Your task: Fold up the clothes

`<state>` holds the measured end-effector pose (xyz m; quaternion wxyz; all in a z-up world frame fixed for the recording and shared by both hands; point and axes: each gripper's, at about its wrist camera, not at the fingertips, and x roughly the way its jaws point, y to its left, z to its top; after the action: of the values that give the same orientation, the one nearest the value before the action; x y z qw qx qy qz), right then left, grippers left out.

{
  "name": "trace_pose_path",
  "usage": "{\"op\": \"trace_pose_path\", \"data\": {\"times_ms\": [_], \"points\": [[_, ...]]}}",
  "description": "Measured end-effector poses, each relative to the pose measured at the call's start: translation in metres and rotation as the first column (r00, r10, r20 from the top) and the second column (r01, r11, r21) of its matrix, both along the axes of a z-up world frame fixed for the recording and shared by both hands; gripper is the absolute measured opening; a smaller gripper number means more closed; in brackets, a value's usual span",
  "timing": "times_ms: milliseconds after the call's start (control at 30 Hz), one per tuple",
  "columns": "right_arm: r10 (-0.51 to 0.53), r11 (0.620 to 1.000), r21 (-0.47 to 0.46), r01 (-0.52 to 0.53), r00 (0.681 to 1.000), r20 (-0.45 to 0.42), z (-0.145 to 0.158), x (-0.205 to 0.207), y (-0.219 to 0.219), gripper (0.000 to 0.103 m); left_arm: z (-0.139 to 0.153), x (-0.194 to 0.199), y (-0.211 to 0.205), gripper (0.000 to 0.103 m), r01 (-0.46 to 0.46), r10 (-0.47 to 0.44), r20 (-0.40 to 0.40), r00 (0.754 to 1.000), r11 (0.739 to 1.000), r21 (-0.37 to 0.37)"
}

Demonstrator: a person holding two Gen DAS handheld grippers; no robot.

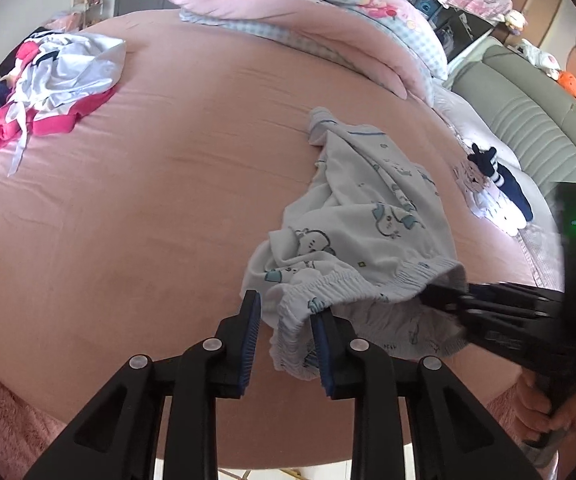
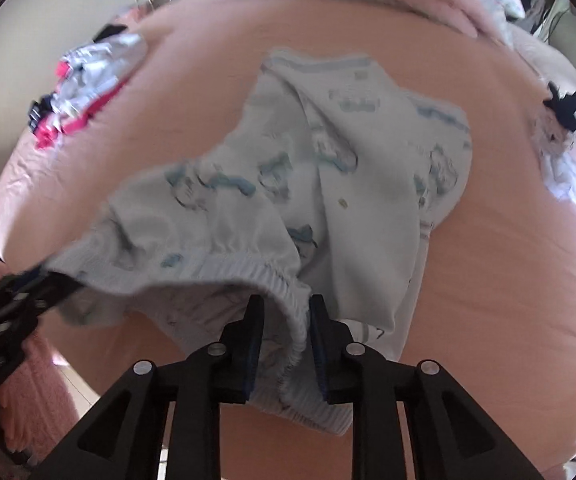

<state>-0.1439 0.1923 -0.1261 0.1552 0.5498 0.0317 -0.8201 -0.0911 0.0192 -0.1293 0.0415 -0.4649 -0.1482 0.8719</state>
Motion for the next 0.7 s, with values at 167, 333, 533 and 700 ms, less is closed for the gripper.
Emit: {"op": "trace_pose_path", "data": {"times_ms": [167, 333, 533, 700], "points": [[-0.007, 0.999, 0.031, 0.009, 0.998, -0.059, 0.002, 0.008, 0.0, 0.071, -0.001, -0.003, -0.003, 0.023, 0.013, -0.012, -0.014, 1.0, 0.999, 0.034], [0.002, 0.989, 0.149, 0.013, 0.995, -0.097, -0.015, 0.006, -0.007, 0.014, -0.009, -0.001, 0.002, 0.023, 0.033, -0.033, 0.008, 0.999, 0.999, 0.016], [-0.108, 0.963, 0.188, 0.193, 0.916, -0.387, 0.062, -0.008, 0.014, 0.014, -0.014, -0.006, -0.009, 0.042, 0.047, -0.057, 0.058, 0.997, 0.986, 0.161], [-0.113, 0.963, 0.133, 0.235, 0.799, -0.591, 0.142, 0.02, 0.019, 0.014, 0.014, -0.006, 0.003, 0.045, 0.085, -0.071, -0.058, 0.996, 0.947, 0.31]]}}
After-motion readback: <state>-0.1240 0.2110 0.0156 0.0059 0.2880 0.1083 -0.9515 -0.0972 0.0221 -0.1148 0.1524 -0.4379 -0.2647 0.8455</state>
